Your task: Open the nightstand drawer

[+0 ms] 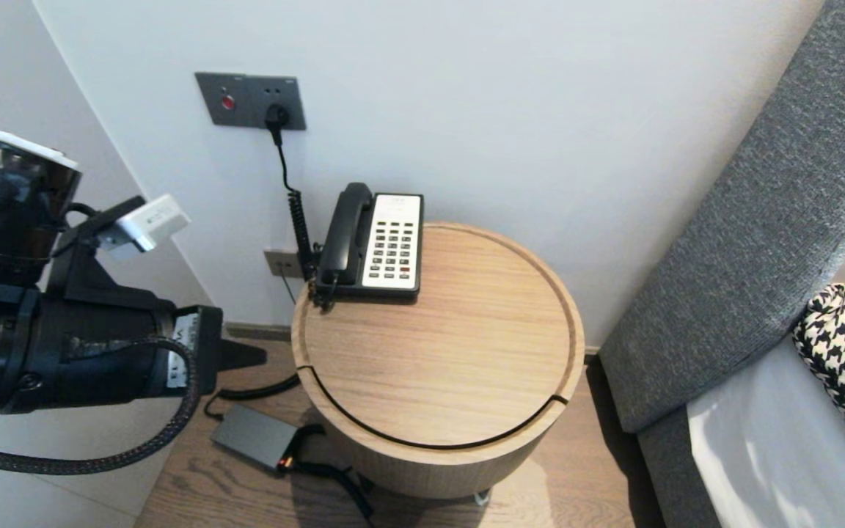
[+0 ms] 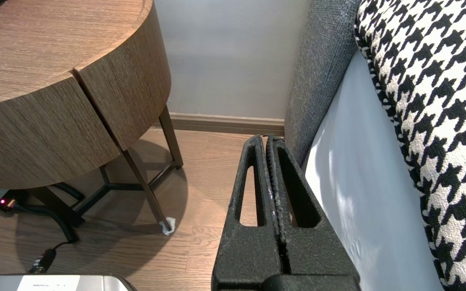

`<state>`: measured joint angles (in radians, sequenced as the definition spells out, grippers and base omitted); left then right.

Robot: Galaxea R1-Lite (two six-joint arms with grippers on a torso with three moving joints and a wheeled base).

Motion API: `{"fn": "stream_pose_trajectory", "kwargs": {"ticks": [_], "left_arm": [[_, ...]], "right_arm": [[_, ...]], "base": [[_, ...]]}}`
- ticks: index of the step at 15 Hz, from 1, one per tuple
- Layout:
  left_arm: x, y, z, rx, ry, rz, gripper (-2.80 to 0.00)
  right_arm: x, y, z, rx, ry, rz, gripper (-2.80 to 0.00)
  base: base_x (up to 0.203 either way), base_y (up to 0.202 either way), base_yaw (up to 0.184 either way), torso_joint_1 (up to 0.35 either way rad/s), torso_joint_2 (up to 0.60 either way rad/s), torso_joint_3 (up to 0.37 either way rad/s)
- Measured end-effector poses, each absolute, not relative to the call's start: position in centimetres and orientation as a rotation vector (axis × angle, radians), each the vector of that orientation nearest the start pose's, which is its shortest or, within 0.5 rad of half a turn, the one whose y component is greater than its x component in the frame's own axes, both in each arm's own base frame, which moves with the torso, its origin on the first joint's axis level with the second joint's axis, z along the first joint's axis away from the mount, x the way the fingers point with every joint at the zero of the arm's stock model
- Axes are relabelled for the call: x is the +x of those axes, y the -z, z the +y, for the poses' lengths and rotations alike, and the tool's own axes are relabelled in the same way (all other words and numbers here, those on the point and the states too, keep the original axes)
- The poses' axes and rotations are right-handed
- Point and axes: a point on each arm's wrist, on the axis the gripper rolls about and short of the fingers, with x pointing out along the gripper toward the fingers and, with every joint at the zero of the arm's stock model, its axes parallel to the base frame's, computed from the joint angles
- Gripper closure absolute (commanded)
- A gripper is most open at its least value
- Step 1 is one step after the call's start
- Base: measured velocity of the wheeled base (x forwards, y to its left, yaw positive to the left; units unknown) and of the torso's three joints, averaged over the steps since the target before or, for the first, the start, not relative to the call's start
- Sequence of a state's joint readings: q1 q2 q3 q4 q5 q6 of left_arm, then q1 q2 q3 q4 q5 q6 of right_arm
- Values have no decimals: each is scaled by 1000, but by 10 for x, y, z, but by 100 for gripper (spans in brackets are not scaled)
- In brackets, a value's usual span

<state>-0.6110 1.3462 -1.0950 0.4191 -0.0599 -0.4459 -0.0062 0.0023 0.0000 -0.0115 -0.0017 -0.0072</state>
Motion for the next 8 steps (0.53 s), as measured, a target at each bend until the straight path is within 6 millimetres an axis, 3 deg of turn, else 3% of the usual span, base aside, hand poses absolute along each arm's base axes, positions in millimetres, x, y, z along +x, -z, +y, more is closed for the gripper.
{"fn": "stream_pose_trajectory", "kwargs": {"ticks": [5,8], "left_arm": [[178,-233,-156,-142,537,921,0],[185,-220,-165,-120,531,964,0]], "right_arm": [[-23,-77,0,-8,8,-9,0],[-23,-77,0,-8,8,-9,0]], "base": [[0,0,0,0,0,0],[0,0,0,0,0,0]]}}
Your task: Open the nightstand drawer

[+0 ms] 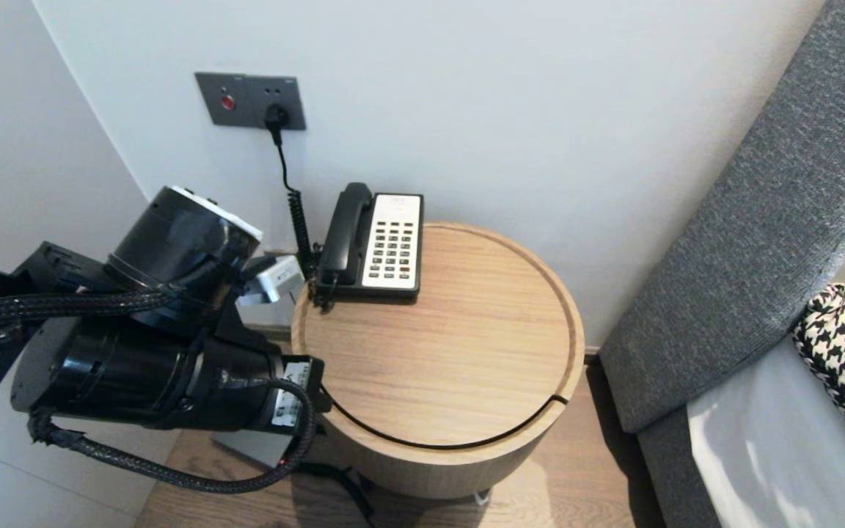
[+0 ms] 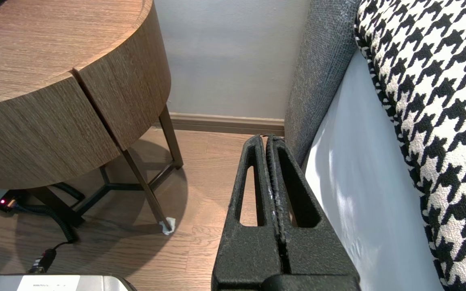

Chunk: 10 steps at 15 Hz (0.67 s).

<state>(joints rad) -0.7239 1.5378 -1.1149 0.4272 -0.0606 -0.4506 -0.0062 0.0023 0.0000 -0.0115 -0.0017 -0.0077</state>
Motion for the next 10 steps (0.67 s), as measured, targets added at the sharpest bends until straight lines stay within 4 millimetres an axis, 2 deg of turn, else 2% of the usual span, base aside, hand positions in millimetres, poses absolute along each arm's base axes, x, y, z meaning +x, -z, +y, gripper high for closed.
{"fn": "stream_pose_trajectory", "kwargs": {"ticks": [10], "left_arm": [[208,-189,-186,-104,487,1033,0]], "right_arm": [[-23,-77,0,-7,8,-10,0]], "base": [[0,0,0,0,0,0]]}}
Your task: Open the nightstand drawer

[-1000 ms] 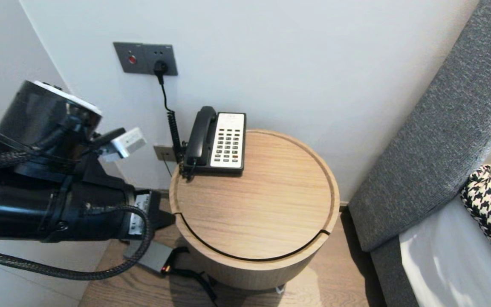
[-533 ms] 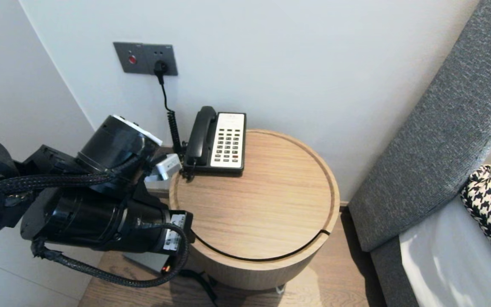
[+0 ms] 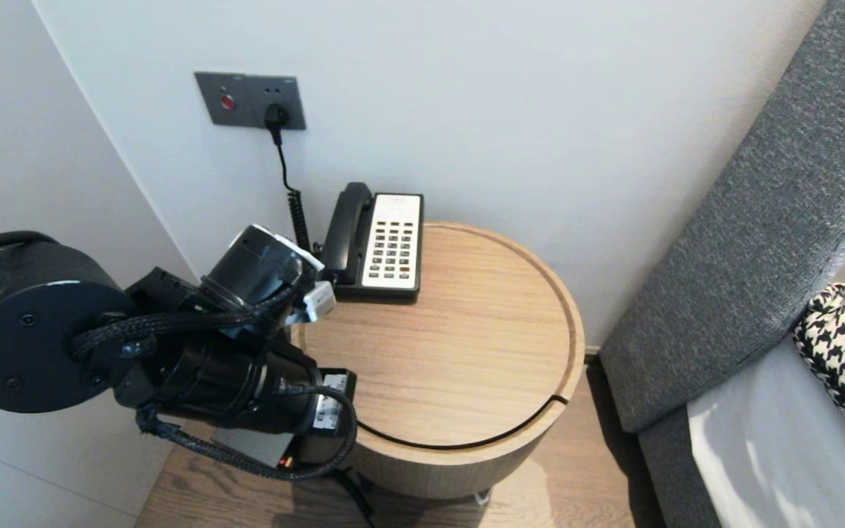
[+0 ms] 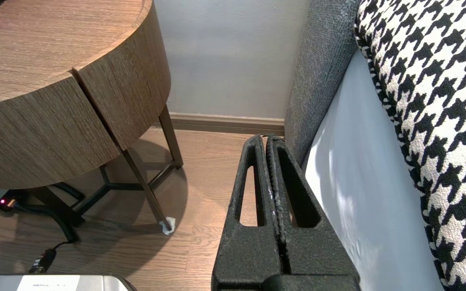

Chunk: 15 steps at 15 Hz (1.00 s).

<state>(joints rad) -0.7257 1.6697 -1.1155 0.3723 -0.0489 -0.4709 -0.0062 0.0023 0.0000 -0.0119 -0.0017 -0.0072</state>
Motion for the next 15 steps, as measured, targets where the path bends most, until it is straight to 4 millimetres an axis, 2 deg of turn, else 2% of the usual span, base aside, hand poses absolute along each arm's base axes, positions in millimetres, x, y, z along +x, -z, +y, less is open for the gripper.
{"fn": "stream_pose_trajectory", "kwargs": {"ticks": [15], "left_arm": [[217,-169,-195,-103,464,1079,0]], "right_arm": [[-23,-77,0,-7,6,-10,0]], "base": [[0,0,0,0,0,0]]}}
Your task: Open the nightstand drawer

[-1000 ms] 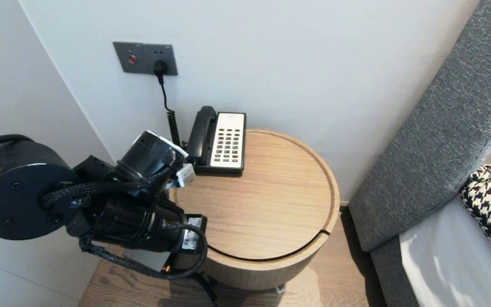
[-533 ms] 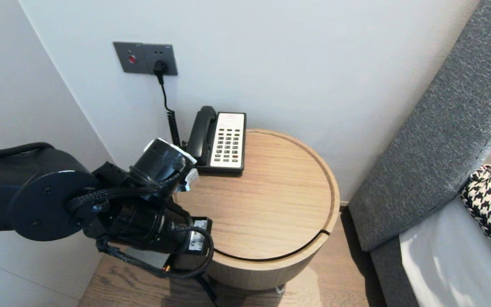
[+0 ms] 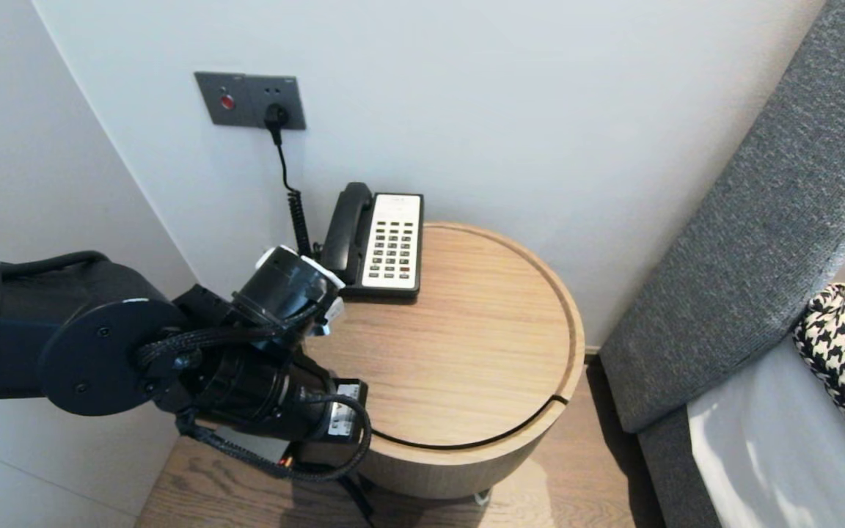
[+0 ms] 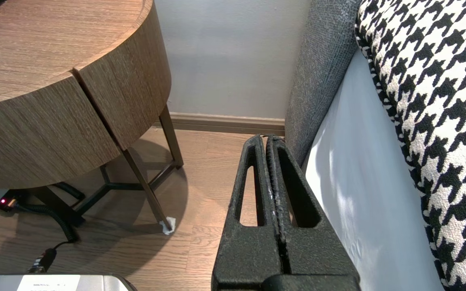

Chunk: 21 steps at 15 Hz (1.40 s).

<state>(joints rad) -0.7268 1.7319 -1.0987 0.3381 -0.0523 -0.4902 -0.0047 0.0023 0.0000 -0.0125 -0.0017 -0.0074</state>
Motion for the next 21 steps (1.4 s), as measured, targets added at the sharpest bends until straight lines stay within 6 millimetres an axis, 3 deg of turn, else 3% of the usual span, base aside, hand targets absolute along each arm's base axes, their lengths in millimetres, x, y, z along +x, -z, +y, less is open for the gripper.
{"fn": "stream_pose_trajectory", "kwargs": {"ticks": [9,14,21], "left_arm": [[206,-165,-194,-89,478,1103,0],[209,-179,-199,-113,502,1042,0],[216,-162,-206,-110,490,1072,0]], "right_arm": [[-23,-77,0,-8,7,-11,0],[-23,-77,0,-8,6,-11,0],[-23,-77,0,-7,6,-12,0]], "base": [[0,0,0,0,0,0],[0,0,0,0,0,0],[0,0,0,0,0,0]]}}
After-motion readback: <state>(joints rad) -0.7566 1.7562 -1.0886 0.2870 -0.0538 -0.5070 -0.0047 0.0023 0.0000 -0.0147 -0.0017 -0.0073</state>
